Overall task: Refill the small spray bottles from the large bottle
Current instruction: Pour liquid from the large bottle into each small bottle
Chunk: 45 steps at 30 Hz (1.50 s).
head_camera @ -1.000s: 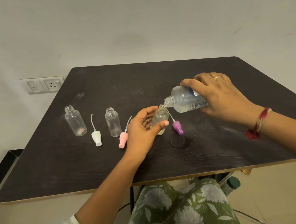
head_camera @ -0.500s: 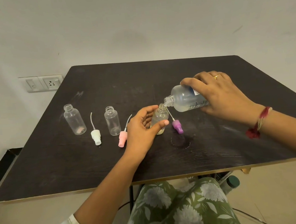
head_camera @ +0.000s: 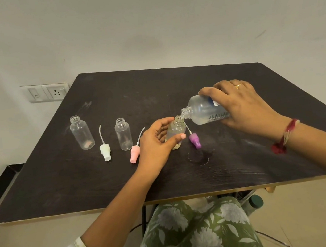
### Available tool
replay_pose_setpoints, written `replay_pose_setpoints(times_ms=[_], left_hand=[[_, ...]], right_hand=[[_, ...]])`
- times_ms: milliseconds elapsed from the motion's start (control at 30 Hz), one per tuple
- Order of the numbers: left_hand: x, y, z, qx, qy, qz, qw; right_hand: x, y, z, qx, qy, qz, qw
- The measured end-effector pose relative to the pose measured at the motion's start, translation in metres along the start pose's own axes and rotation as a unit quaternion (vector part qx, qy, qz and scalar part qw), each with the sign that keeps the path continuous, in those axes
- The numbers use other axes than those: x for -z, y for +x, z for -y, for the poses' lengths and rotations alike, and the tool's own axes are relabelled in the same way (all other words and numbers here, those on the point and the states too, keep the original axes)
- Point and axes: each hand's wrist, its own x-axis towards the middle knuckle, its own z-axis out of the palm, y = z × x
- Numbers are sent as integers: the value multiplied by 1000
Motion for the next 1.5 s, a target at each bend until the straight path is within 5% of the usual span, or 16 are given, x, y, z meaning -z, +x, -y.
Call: replay_pose_setpoints(times_ms=[600,700,800,900,1167,1500], left_hand=[[0,-1,-2,0,-17,5,1000],[0,-1,-1,-3,-16,10,1000],[0,-1,-1,0,-18,14,1000],[-1,0,-1,6,-21,12,1000],[-3,-1,0,11,-9,-2,1000],[-8,1,-6,26,-21,-6,999]], right_hand=[[-11,-11,6,-64,127,51,989],[-15,-14,10,-113,275,42,954],[-16,-18,16,-175,451,22,875],[-21,-25,21,-204,513,-4,834],[-24,-34,21,-252,556,-39,791],[-27,-40,15,-253,550,-51,794]])
